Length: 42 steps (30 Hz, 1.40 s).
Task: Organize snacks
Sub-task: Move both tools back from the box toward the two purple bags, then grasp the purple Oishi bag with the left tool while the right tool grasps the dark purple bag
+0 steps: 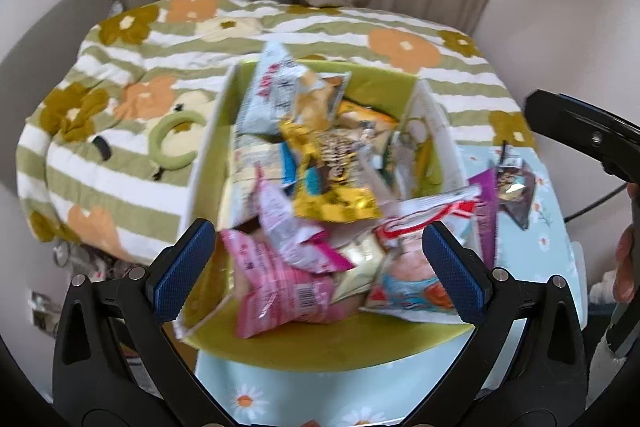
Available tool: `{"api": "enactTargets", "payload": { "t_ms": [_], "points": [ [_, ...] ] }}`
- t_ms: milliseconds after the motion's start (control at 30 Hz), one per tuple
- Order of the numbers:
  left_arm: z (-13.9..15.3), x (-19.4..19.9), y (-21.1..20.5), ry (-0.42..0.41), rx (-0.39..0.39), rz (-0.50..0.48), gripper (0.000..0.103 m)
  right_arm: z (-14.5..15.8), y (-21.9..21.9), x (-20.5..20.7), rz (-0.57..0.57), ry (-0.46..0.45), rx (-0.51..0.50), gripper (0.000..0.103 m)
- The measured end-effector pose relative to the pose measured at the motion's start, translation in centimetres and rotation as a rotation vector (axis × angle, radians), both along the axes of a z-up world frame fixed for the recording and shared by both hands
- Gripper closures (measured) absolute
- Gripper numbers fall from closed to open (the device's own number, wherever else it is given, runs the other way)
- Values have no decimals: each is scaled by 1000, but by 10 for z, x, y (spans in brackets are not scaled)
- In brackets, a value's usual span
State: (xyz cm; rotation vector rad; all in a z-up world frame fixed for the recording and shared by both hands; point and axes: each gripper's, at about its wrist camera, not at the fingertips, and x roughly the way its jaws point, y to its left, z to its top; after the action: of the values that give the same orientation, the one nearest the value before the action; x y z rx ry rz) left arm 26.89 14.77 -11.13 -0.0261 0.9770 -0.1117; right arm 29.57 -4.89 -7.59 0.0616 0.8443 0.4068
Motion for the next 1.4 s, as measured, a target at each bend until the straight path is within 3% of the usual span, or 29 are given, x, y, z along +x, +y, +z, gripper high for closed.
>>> {"api": "enactTargets", "payload": {
  "t_ms": [333,500,667,1000,1333,1400],
  "points": [
    [13,9,-80,-43,-4,-109,0,17,-98,-23,-189,-42,-34,5],
    [12,10,-129,-56,20,-93,0,4,-156,-14,-221,-7,-26,5],
    [-10,14,-178,-17,44,-81,0,-18,-203,-1,-200,27,-31,5],
    [-69,16,-252,22,161,-8,0,-89,-250,34,-15,95,-65,5],
    [-153,40,-282,94,376,38,0,-160,-232,43,274,124,-207,5],
    [-165,45,-288,83,455,38,0,-172,-228,45,319,130,-221,5]
  ]
}}
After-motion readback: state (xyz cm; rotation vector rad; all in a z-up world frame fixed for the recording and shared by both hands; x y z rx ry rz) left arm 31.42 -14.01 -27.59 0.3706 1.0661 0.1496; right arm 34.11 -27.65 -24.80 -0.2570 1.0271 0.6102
